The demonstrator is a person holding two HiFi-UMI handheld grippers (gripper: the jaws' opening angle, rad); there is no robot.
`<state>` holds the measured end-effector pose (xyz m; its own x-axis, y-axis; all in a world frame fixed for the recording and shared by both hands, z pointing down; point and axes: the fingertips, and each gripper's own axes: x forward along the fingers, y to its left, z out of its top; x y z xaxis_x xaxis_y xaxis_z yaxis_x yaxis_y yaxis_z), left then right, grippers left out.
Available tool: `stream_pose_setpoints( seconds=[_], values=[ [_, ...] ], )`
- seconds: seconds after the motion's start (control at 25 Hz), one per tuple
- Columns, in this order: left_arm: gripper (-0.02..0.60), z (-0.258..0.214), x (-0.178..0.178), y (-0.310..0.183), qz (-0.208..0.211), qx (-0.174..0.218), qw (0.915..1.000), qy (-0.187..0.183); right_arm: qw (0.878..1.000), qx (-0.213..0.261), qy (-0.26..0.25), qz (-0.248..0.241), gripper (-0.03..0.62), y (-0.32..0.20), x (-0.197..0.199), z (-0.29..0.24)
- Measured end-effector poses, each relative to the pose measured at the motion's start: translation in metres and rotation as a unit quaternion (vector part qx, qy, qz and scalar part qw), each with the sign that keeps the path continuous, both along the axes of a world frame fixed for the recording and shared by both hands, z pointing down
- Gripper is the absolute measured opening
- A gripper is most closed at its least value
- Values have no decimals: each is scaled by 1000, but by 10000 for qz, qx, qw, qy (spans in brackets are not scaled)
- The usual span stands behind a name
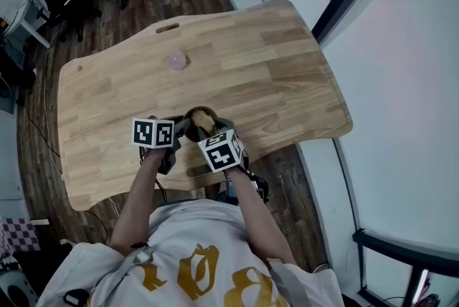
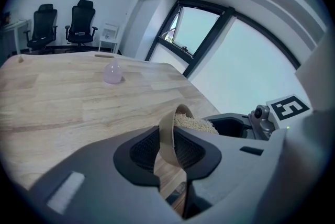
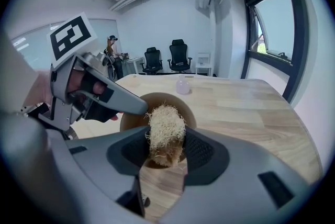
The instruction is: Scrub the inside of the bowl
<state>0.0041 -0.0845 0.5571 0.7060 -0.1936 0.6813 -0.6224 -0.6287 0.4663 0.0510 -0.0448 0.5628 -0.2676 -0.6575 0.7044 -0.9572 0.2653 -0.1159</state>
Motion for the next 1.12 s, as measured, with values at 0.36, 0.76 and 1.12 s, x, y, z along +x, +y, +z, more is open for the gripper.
stream_pose_setpoints(
  seconds=[0.36, 0.76, 1.12],
  values=[
    [67, -9, -19, 1, -910, -72, 9957, 119, 9917, 321, -235, -1222, 172, -1, -24, -7],
    [74, -7, -35, -15, -1533, -201, 9862, 595, 9790, -13, -370, -2004, 172, -15, -35, -7],
    [75, 0, -8, -39, -1233, 118, 9914, 424, 9828, -931, -203, -1579, 172, -40, -2, 6]
  ],
)
